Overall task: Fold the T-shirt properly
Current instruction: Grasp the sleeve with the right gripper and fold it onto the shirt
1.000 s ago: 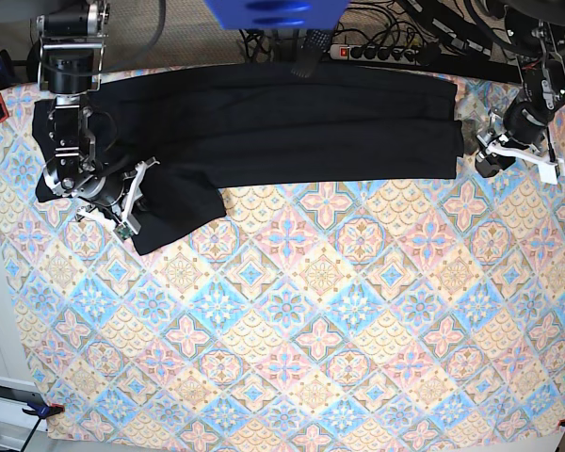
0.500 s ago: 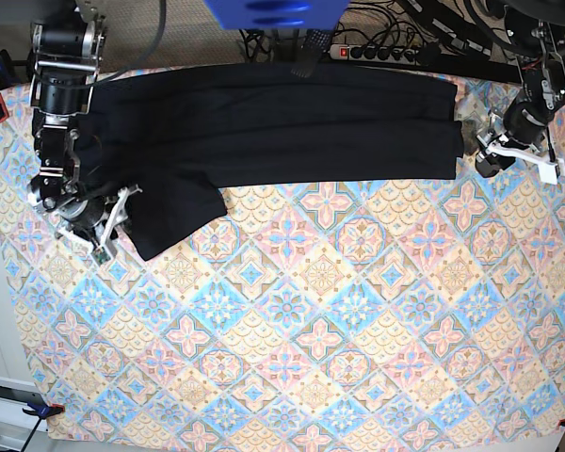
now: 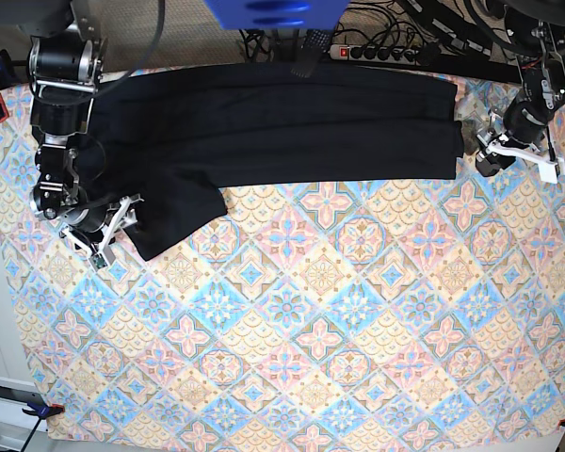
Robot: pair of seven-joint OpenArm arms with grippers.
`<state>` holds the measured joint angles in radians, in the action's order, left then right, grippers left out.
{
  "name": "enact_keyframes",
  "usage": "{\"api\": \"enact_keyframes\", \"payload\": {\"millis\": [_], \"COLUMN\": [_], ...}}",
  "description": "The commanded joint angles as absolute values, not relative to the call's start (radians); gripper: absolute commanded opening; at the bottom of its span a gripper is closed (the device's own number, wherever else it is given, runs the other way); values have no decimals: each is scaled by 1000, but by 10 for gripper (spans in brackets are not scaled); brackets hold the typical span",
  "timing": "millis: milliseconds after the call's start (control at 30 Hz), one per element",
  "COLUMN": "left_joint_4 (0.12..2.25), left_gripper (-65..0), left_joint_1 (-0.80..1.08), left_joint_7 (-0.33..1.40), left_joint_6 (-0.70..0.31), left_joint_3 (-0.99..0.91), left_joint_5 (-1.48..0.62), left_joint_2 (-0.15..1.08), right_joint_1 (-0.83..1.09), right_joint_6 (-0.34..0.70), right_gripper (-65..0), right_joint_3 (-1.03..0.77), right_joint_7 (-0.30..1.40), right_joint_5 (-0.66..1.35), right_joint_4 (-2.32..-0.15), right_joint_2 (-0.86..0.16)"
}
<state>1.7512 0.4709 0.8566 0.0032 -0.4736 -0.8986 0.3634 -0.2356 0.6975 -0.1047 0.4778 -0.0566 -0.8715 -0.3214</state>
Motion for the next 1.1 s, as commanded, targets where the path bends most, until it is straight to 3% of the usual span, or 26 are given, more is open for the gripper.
{"api": "enact_keyframes", "payload": {"millis": [0,167,467,667,833,933,1067], "left_joint_4": [1765,1765,1765,1765,1765,1765,1765], "left_gripper": [-350,-350,-350,-350,-350,-350,-350], "left_joint_1": [470,470,469,469,469,469,469], "left_joint_7": [842,842,840,840,840,840,839], "left_joint_6": [-4,-4,-4,-4,-4,-4,-4], "left_joint_3": [-481,-481,-481,-481,-481,-481,-481], "left_joint_5": [-911,-911,-912,-912,-912,-912,-912], "left_joint_2": [380,380,380,380,380,380,380], "right_joint_1": [-240,-237,-209,-213,-203,-156,-104], "right_joint_6": [698,698,698,698,698,698,698], "right_gripper": [-241,-344,-382,-569,-577,-646,-648], "right_joint_3": [-88,56,68,67,28,-54,-119], "right_joint_7": [495,496,496,496,496,498,578], "right_joint_5": [-67,-64,-62,-62,-61,-61,-61], "right_joint_4": [-875,-880,-881,-881,-940,-1046,-1214], "right_joint_2": [-334,-335,-332,-332,-332,-315,-294]}}
